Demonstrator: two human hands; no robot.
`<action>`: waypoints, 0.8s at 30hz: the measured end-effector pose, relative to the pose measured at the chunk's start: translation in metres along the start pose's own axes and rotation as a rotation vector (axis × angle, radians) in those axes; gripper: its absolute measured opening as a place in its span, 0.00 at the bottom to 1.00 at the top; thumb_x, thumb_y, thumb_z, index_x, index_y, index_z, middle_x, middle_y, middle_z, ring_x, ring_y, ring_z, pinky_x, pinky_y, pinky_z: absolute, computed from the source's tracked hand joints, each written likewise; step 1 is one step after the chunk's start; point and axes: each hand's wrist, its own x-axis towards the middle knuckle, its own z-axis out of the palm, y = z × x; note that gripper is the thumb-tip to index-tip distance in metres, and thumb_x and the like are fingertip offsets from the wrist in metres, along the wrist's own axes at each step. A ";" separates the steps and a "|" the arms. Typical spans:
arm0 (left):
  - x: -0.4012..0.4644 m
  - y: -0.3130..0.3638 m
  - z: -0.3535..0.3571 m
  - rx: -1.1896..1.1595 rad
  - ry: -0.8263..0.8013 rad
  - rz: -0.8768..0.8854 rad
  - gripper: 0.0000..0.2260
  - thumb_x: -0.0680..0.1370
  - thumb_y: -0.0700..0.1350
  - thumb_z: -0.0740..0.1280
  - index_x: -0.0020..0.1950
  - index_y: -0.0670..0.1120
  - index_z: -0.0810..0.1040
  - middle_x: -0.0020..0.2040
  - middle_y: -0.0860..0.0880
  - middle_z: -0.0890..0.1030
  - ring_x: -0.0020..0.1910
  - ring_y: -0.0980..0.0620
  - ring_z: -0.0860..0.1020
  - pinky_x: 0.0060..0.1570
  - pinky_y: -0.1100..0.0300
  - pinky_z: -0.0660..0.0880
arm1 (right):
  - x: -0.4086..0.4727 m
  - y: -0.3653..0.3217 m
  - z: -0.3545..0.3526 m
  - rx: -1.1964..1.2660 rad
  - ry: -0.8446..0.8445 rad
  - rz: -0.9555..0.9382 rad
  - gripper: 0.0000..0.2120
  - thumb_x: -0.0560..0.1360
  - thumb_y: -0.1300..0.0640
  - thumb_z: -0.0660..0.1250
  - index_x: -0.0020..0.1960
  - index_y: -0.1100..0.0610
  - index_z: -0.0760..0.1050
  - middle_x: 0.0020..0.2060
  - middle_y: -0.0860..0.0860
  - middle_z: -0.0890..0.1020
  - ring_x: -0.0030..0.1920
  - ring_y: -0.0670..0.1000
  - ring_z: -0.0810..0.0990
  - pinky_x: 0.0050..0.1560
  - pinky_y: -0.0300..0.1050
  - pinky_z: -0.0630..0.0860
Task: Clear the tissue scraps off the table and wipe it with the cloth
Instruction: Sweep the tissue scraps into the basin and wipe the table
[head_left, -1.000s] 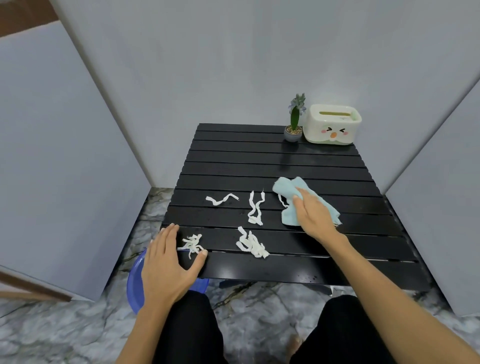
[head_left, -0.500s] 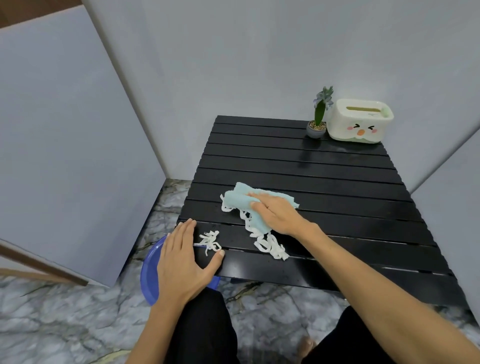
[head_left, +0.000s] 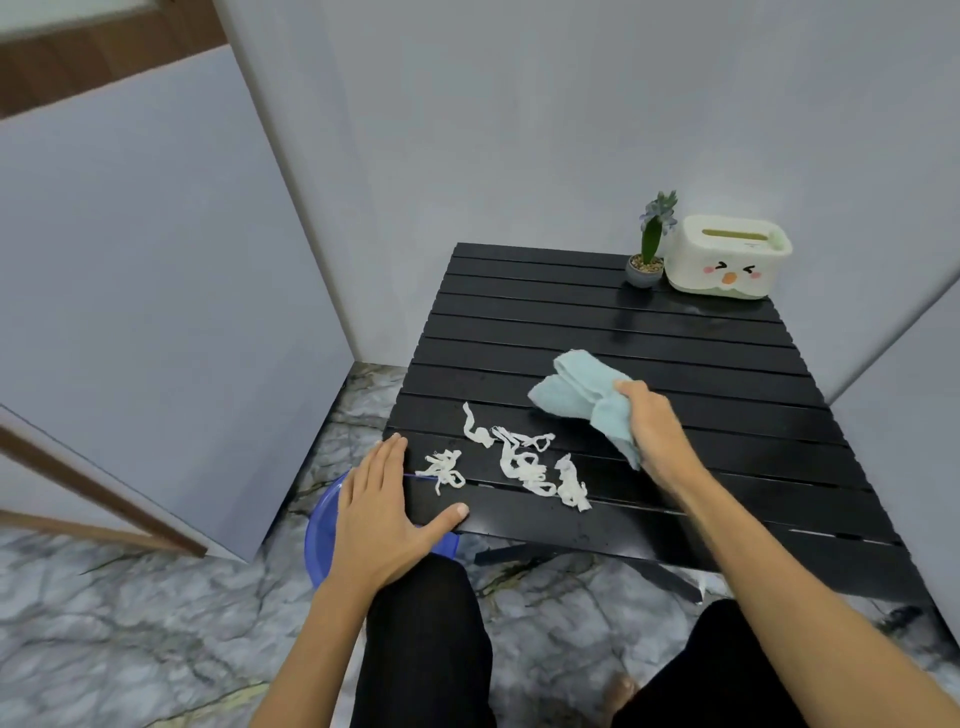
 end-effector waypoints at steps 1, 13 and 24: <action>-0.001 -0.004 -0.002 -0.026 -0.021 -0.012 0.52 0.66 0.80 0.57 0.80 0.50 0.53 0.80 0.55 0.54 0.79 0.55 0.49 0.76 0.49 0.51 | -0.001 -0.001 -0.011 0.100 0.082 0.053 0.19 0.80 0.50 0.57 0.37 0.60 0.76 0.29 0.56 0.79 0.31 0.55 0.74 0.37 0.49 0.68; -0.007 -0.009 -0.009 -0.074 -0.034 0.033 0.50 0.67 0.78 0.57 0.79 0.46 0.57 0.80 0.51 0.54 0.79 0.52 0.51 0.76 0.50 0.52 | -0.086 0.024 -0.153 -0.597 0.435 -0.108 0.26 0.77 0.41 0.49 0.39 0.61 0.72 0.33 0.58 0.77 0.34 0.56 0.74 0.34 0.47 0.67; -0.009 -0.010 -0.008 -0.123 -0.041 0.034 0.50 0.68 0.77 0.58 0.80 0.47 0.54 0.80 0.53 0.52 0.79 0.54 0.48 0.76 0.50 0.53 | -0.084 0.089 -0.125 -0.929 0.181 -0.059 0.41 0.72 0.36 0.42 0.78 0.57 0.60 0.77 0.53 0.62 0.78 0.55 0.55 0.77 0.56 0.51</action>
